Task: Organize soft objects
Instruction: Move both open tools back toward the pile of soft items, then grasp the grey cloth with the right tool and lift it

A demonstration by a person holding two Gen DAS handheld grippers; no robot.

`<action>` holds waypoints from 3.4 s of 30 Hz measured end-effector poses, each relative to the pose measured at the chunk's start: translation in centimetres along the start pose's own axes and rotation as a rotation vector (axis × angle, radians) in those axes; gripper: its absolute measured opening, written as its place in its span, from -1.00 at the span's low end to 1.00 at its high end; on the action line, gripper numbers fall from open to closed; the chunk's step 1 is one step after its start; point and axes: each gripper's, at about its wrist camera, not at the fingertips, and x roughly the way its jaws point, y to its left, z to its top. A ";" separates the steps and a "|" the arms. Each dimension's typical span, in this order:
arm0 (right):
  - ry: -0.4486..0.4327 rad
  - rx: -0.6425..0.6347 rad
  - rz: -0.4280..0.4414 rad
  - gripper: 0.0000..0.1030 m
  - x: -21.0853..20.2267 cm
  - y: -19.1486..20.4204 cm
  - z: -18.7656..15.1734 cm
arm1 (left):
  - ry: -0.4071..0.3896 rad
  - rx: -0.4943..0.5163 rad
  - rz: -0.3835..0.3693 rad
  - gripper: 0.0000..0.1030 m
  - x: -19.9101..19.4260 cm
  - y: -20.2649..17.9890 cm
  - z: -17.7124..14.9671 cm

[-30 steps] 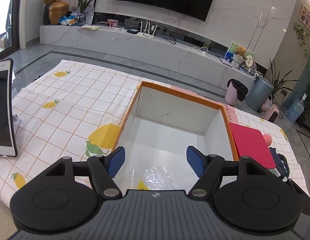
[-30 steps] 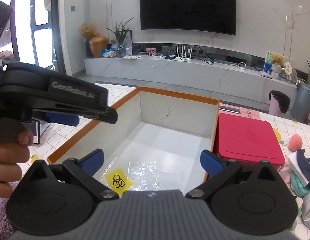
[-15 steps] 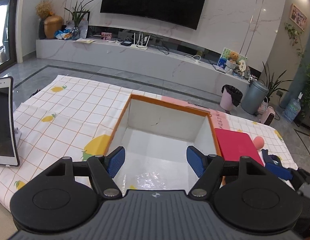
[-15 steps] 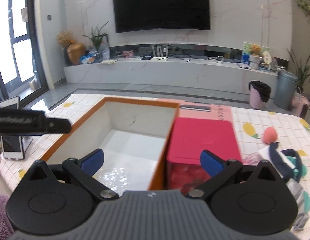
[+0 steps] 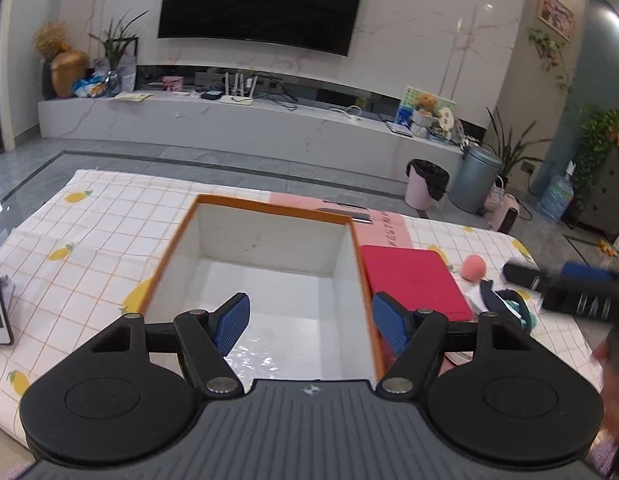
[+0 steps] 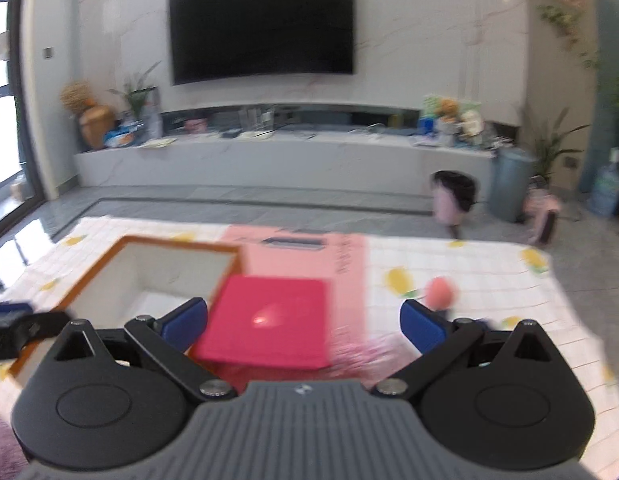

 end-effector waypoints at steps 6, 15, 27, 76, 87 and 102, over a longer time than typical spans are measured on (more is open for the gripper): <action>0.030 -0.022 -0.131 0.95 -0.7 -5.4 0.7 | 0.008 0.050 -0.039 0.60 0.4 -3.1 -0.3; 0.094 0.029 -0.253 0.95 0.3 -12.5 -3.5 | 0.013 0.176 -0.045 0.60 2.2 -9.1 -2.4; 0.214 0.302 -0.193 0.95 2.6 -19.5 -7.9 | -0.067 0.493 -0.291 0.66 4.7 -16.9 -10.2; 0.648 0.172 -0.217 0.65 11.6 -19.4 -12.1 | 0.100 0.547 -0.292 0.66 8.2 -17.8 -16.0; 0.612 0.243 -0.173 -0.95 10.6 -21.1 -12.1 | 0.097 0.539 -0.267 0.66 8.2 -17.2 -15.9; 0.294 0.313 -0.243 -0.94 3.5 -21.9 -9.1 | 0.050 0.504 -0.317 0.66 8.3 -17.5 -16.0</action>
